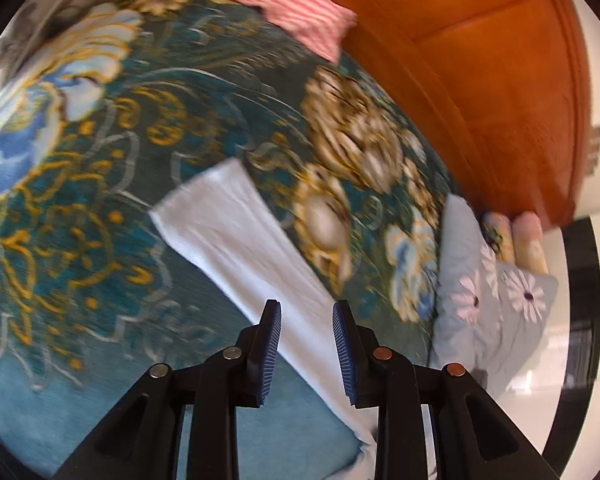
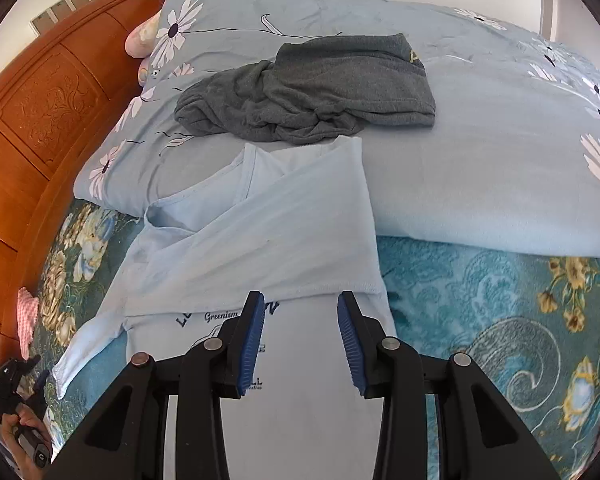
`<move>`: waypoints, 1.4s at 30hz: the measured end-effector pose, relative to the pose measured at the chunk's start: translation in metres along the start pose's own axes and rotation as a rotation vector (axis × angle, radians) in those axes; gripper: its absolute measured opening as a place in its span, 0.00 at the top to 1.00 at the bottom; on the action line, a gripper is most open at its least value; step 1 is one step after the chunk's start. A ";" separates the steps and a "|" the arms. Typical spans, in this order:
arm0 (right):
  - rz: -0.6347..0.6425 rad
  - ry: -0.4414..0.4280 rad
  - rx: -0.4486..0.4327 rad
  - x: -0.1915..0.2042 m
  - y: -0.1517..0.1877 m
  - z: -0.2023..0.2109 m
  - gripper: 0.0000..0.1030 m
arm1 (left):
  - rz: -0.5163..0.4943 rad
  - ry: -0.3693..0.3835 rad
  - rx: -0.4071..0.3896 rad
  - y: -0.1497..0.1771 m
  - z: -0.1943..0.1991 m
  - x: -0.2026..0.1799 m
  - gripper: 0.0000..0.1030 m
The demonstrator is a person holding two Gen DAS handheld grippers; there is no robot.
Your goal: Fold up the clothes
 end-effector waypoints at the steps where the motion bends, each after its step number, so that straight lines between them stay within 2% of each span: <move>1: -0.015 -0.013 -0.006 0.002 0.006 0.002 0.62 | 0.038 -0.038 0.002 -0.013 -0.002 0.022 0.70; 3: -0.058 -0.045 -0.017 0.004 0.016 0.004 0.62 | 0.070 -0.087 0.005 -0.030 -0.008 0.054 0.70; 5: -0.085 -0.066 -0.015 0.007 0.025 0.003 0.62 | 0.016 -0.114 -0.013 -0.037 -0.015 0.065 0.70; 10: -0.096 -0.105 0.001 0.022 0.034 -0.004 0.62 | -0.162 -0.053 0.011 -0.030 -0.034 0.045 0.70; 14: -0.075 -0.138 -0.019 0.037 0.032 0.006 0.62 | -0.249 -0.086 -0.007 -0.030 -0.046 0.030 0.72; 15: -0.074 -0.146 -0.023 0.038 0.030 0.009 0.62 | -0.273 -0.097 -0.016 -0.032 -0.047 0.026 0.74; 16: -0.072 -0.154 -0.028 0.040 0.029 0.012 0.62 | -0.296 -0.106 -0.025 -0.033 -0.047 0.022 0.89; 17: -0.071 -0.163 -0.033 0.041 0.028 0.016 0.62 | -0.317 -0.111 -0.031 -0.034 -0.044 0.018 0.93; 21: -0.080 -0.186 -0.063 0.036 0.024 0.028 0.62 | -0.401 -0.120 -0.055 -0.036 -0.031 0.000 0.95; 24: -0.115 -0.173 -0.070 0.024 0.024 0.035 0.62 | -0.483 -0.045 -0.105 -0.034 0.008 -0.039 0.96; 26: -0.141 -0.211 -0.105 0.020 0.022 0.044 0.62 | -0.583 0.014 -0.168 -0.023 0.043 -0.082 0.96; 30: -0.165 -0.221 -0.111 0.005 0.027 0.049 0.62 | -0.751 0.259 -0.236 0.036 0.121 -0.178 0.96; 33: -0.189 -0.213 -0.108 -0.011 0.028 0.050 0.62 | -0.891 0.411 -0.242 0.104 0.165 -0.237 0.96; 35: -0.208 -0.211 -0.112 -0.021 0.029 0.051 0.62 | -0.989 0.492 -0.215 0.160 0.181 -0.271 0.95; 37: -0.226 -0.211 -0.120 -0.030 0.029 0.053 0.62 | -1.072 0.547 -0.153 0.223 0.179 -0.293 0.95; 39: -0.234 -0.200 -0.123 -0.039 0.030 0.056 0.62 | -1.138 0.571 -0.065 0.285 0.163 -0.305 0.95; 42: -0.241 -0.168 -0.120 -0.056 0.034 0.059 0.62 | -1.234 0.531 0.074 0.373 0.116 -0.298 0.95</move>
Point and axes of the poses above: each gripper's, at about its wrist camera, not at the fingertips, and z roughly against the way its jaws point, x to its left, y to its underside, the point moved 10 cm from there along -z, roughly the way its jaws point, and after that the axes turned 11 degrees about -y, right-handed, at the moved point
